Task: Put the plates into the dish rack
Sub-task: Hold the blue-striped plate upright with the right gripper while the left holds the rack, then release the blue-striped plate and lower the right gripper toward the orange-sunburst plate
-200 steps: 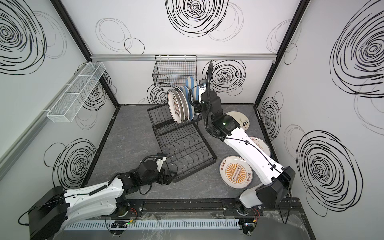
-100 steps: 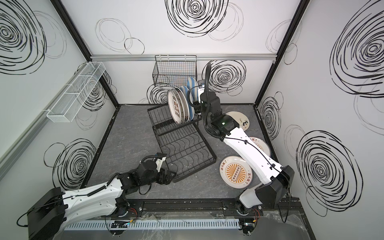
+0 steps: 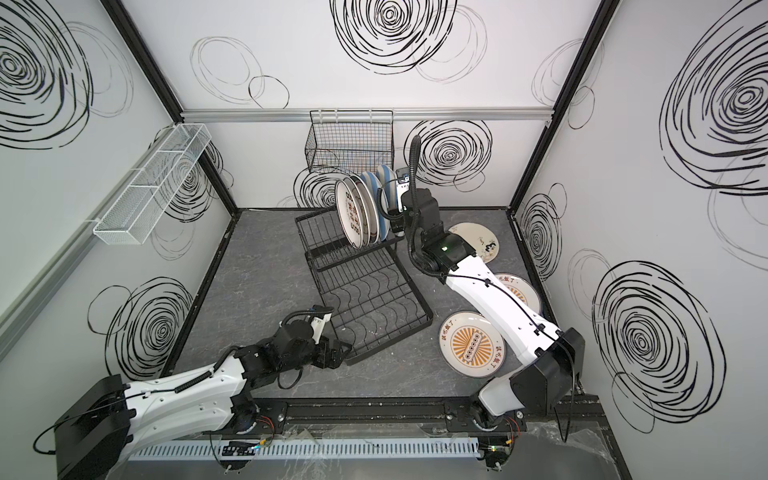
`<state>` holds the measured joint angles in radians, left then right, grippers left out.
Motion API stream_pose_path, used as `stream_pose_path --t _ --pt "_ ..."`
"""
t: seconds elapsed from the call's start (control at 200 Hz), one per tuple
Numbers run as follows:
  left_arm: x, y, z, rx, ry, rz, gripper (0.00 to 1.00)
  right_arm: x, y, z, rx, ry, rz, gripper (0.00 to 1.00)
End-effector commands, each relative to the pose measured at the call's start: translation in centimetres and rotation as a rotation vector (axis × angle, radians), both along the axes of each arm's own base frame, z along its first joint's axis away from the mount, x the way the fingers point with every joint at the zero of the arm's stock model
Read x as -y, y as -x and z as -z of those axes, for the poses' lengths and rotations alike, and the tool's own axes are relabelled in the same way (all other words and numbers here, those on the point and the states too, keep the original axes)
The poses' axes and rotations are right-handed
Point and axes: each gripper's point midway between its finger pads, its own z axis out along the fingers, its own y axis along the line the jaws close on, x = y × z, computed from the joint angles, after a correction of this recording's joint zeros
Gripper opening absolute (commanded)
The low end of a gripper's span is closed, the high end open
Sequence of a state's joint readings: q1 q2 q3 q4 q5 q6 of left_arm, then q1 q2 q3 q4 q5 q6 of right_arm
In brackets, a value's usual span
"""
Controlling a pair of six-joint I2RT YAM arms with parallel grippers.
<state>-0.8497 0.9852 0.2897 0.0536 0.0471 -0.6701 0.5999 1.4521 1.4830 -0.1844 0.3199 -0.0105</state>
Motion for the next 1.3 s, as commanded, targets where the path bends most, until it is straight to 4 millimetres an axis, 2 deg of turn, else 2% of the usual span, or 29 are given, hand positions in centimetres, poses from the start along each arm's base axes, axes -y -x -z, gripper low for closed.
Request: stream_pose_path --t 0.0,0.07,0.25,0.36,0.535,0.705,0.81,0.881,0.991,1.071,1.201,1.256,1.296 --pt "-0.1 -0.5 -0.4 0.022 0.016 -0.016 0.96 0.3 -0.3 -0.8 0.041 -0.033 0.007 0.0" --pt "0.1 -0.4 -0.4 0.022 0.022 -0.011 0.96 0.4 -0.4 -0.5 0.035 -0.035 0.006 0.0" --pt "0.3 -0.4 -0.7 0.028 0.024 -0.002 0.96 0.3 -0.6 -0.5 0.037 -0.04 0.001 0.23" --pt "0.0 -0.5 -1.0 0.032 0.016 -0.015 0.96 0.1 -0.9 -0.6 0.034 -0.038 -0.004 0.3" --pt "-0.9 -1.7 -2.7 0.061 0.009 -0.063 0.96 0.0 -0.7 -1.9 0.038 -0.035 -0.006 0.51" --pt "-3.1 -3.8 -5.0 0.06 0.023 -0.142 0.96 2.1 1.0 -3.4 0.037 -0.061 0.036 0.68" --pt "-5.2 -5.4 -7.1 0.089 0.052 -0.195 0.96 4.6 3.2 -2.6 -0.007 -0.122 0.065 0.73" --pt "-6.9 -6.5 -8.8 0.121 0.069 -0.248 0.96 6.0 4.9 -0.4 -0.073 -0.187 0.062 0.74" --pt "-9.3 -8.5 -11.2 0.181 0.116 -0.327 0.96 7.4 8.2 4.9 -0.216 -0.292 0.068 0.77" --pt "-10.5 -10.3 -12.8 0.22 0.174 -0.372 0.96 8.2 10.7 9.8 -0.328 -0.364 0.095 0.78" --pt "-11.8 -13.3 -14.7 0.26 0.239 -0.403 0.96 8.1 14.1 19.5 -0.543 -0.475 0.108 0.81" --pt "-12.2 -14.2 -15.2 0.271 0.224 -0.409 0.96 8.0 15.3 22.2 -0.594 -0.518 0.111 0.82" --pt "-12.5 -14.6 -15.5 0.276 0.215 -0.413 0.96 8.0 15.9 23.4 -0.604 -0.546 0.107 0.83"
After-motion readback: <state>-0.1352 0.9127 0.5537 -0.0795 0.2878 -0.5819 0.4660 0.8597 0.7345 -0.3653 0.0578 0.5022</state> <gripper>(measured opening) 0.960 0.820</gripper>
